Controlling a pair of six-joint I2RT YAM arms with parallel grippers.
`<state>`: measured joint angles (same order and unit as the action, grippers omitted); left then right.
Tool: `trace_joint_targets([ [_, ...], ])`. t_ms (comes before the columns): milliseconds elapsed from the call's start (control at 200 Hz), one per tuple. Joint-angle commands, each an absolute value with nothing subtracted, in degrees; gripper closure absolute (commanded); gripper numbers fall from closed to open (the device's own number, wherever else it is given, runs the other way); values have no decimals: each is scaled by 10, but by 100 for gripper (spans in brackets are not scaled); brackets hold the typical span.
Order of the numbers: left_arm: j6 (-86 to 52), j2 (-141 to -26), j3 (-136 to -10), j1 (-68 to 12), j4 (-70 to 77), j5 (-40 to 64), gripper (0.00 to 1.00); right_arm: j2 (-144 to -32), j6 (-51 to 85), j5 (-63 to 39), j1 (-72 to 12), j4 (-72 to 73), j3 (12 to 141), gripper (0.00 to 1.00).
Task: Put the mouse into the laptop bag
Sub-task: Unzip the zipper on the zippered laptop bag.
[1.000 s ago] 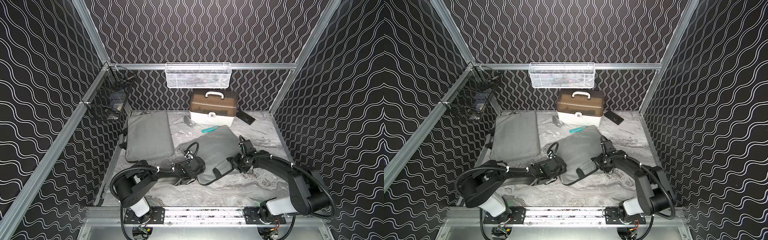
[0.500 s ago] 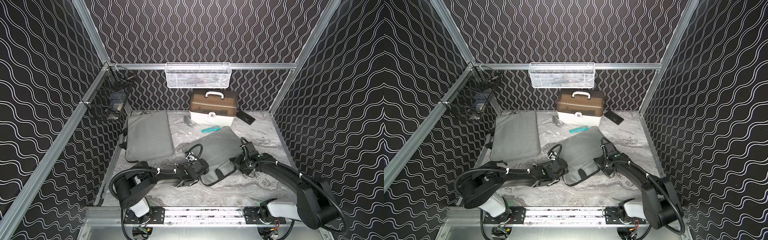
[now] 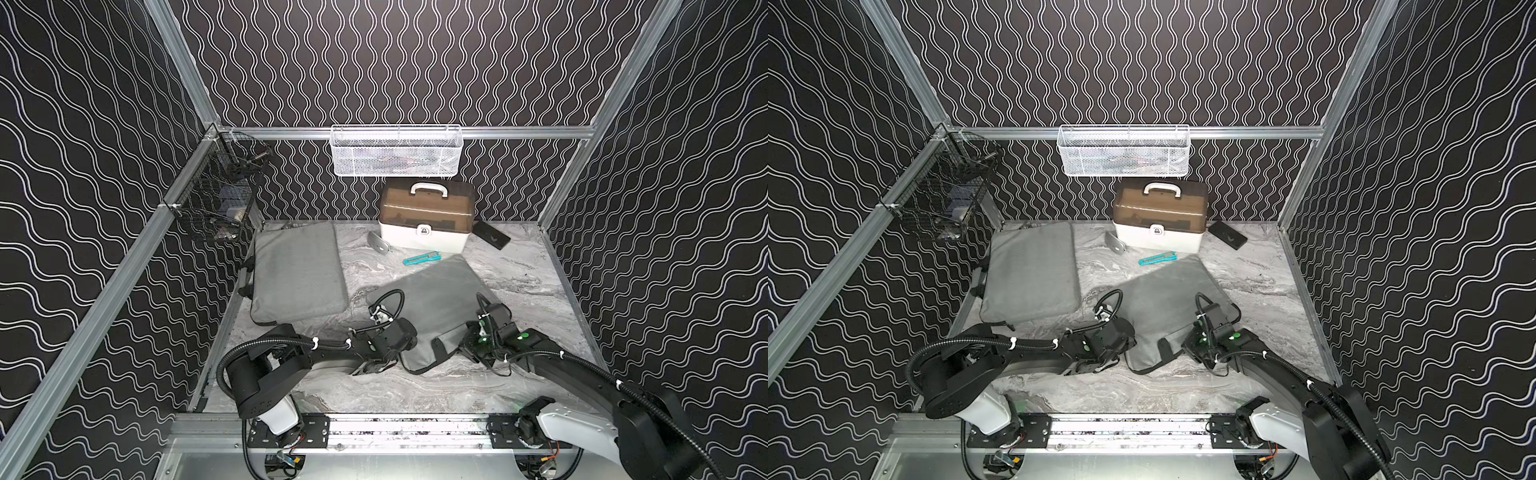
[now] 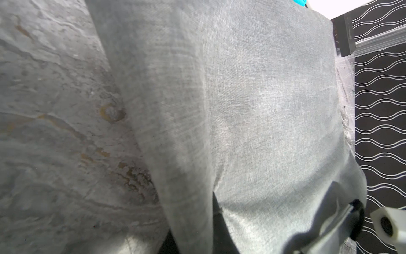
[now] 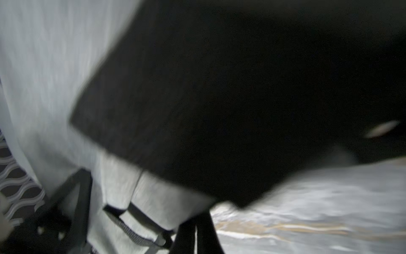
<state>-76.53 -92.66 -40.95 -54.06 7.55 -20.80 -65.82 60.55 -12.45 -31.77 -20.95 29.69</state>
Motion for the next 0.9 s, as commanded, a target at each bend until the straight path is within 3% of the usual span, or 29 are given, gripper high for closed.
trace_joint_targets([
  [0,-766,-932,-422,-542,85,-206,100,-679,620,-152,-370,-148,328,100],
  [145,-757,-939,-431,-542,84,-200,100,-699,637,-136,-435,-121,353,100],
  [300,-756,-924,-426,-543,77,-211,100,-716,652,-124,-454,-116,357,100],
  [435,-752,-891,-416,-548,55,-234,63,-700,662,-81,-447,-157,353,100],
  [555,-748,-850,-397,-548,38,-254,39,-653,685,-40,-409,-213,332,100],
  [786,-735,-765,-348,-542,24,-302,9,-543,662,-82,-187,-281,271,100],
  [896,-709,-775,-339,-516,59,-267,3,-539,641,-117,-134,-303,271,100],
])
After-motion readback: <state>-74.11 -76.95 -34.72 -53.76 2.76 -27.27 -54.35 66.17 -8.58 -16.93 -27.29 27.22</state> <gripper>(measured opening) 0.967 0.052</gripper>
